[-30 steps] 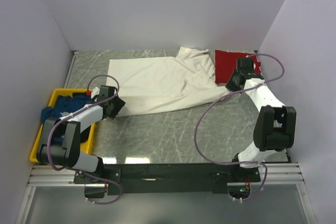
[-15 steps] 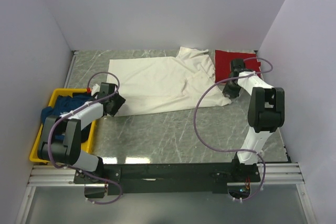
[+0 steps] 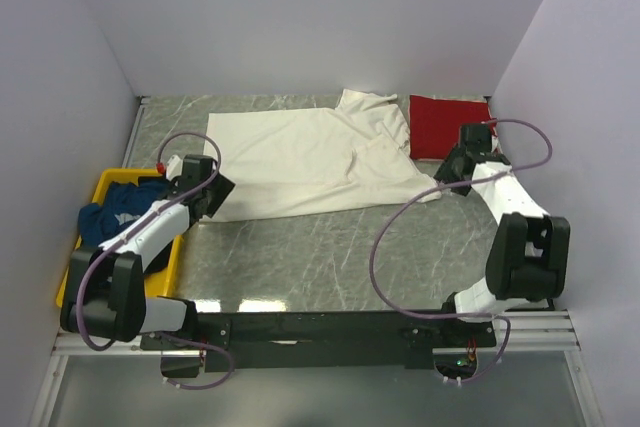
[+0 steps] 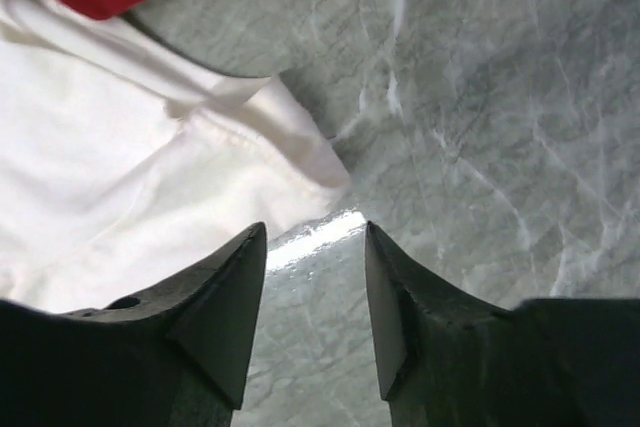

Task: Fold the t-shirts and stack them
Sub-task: Fold the tshirt

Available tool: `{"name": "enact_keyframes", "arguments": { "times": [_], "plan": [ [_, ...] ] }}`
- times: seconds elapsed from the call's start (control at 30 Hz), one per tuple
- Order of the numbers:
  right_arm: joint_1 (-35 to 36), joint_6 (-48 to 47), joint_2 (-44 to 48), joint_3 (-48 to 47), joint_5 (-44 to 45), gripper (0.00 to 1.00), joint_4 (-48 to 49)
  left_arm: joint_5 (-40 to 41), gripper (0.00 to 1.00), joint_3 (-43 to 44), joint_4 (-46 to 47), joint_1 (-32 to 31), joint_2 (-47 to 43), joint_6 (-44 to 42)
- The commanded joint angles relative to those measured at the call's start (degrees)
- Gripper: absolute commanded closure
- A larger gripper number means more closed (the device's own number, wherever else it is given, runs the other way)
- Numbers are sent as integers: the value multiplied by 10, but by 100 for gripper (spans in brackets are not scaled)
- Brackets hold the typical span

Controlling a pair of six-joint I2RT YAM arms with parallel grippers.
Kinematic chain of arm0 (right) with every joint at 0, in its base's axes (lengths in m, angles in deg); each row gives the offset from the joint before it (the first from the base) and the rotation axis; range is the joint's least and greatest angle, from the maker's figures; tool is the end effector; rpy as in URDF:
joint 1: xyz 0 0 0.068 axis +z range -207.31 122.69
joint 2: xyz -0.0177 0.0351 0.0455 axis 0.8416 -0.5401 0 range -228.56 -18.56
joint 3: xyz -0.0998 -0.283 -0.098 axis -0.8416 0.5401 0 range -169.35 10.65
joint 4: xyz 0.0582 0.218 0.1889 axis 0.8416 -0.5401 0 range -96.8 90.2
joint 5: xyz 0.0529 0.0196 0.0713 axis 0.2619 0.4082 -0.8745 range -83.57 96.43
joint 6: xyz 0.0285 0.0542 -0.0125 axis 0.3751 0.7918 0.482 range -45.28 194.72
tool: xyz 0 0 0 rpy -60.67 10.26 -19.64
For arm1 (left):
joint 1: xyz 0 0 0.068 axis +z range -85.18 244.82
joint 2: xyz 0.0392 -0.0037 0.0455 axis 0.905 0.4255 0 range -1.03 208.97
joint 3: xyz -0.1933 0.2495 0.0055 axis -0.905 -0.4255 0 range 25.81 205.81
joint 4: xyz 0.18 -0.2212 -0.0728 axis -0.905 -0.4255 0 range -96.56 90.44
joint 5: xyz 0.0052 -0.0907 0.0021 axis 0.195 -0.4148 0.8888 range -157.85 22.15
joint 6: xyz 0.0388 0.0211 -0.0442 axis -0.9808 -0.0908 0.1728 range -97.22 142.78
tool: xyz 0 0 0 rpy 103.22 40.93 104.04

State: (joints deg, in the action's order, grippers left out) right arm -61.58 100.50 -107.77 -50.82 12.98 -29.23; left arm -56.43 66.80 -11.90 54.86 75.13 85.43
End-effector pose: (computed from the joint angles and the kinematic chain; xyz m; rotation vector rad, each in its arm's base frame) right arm 0.3556 -0.0322 0.2425 0.7048 2.4596 -0.0032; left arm 0.2883 -0.0410 0.2116 -1.1524 2.1159 -0.3602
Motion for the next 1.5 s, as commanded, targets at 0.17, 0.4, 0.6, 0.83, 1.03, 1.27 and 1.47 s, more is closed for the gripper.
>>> {"name": "enact_keyframes", "arguments": {
  "times": [0.17,0.4,0.6,0.83,1.03,1.27,1.47],
  "plan": [
    [-27,63,56,158,-188,46,169,7,39,-31,-2,1,-46,8],
    [-47,119,31,225,-241,46,291,10,39,-44,-7,5,-70,6],
    [-74,159,38,271,-223,46,360,7,39,-49,-5,10,-73,5],
    [-88,161,41,275,-184,48,366,10,39,-60,-1,12,-79,8],
    [-88,158,30,251,-185,55,359,32,39,-78,-10,12,-87,31],
    [-88,163,0,236,-205,77,372,95,39,-96,-37,16,-101,62],
    [-88,158,-3,211,-211,94,355,101,39,-106,-23,41,-73,63]
  ]
}}
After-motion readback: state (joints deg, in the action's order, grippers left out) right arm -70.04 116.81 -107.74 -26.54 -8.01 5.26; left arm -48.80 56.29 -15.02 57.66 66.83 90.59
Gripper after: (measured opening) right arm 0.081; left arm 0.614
